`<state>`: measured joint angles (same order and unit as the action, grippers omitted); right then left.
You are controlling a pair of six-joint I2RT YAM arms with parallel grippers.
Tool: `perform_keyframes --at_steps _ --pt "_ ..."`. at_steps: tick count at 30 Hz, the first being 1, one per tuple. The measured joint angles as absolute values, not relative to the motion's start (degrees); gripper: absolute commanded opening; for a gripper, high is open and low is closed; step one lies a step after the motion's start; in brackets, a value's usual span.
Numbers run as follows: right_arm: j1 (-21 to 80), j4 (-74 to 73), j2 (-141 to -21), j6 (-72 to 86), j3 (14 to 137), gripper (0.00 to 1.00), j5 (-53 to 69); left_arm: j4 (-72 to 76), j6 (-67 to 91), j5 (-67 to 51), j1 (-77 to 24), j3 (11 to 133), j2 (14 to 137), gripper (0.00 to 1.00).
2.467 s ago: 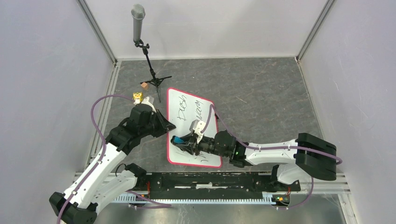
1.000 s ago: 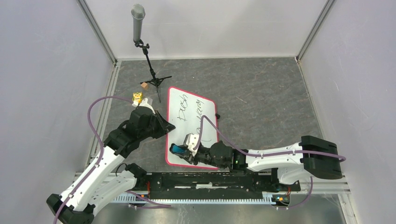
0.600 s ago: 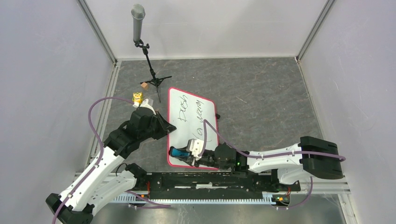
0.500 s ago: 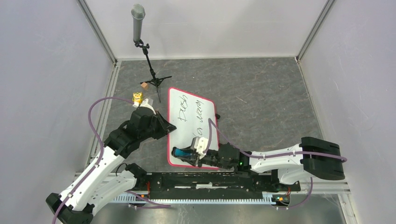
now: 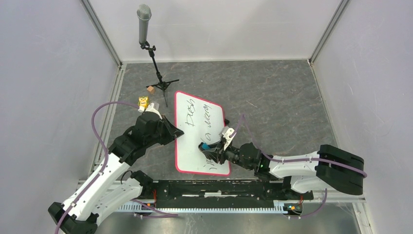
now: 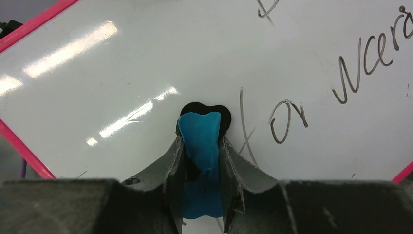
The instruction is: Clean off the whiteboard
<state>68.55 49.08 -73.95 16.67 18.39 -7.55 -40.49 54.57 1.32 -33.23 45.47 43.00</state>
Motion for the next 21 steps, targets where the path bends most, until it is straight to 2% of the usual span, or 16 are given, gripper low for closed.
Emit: perform_keyframes --at_steps 3,9,15,21 --pt "68.55 47.86 -73.14 17.04 18.39 0.22 -7.62 -40.32 54.70 0.95 -33.26 45.04 42.30 0.44" --pt "68.36 44.82 -71.42 17.21 17.87 0.22 -8.21 -42.19 55.00 -0.95 -33.26 43.75 40.60 0.58" --pt "68.36 43.44 -69.97 16.64 16.86 0.22 -8.23 -44.40 54.57 -5.52 -33.26 43.64 39.92 0.55" --pt "68.36 42.22 -68.88 15.29 15.99 0.22 -8.14 -43.40 54.46 -9.96 -34.00 40.36 39.03 0.36"
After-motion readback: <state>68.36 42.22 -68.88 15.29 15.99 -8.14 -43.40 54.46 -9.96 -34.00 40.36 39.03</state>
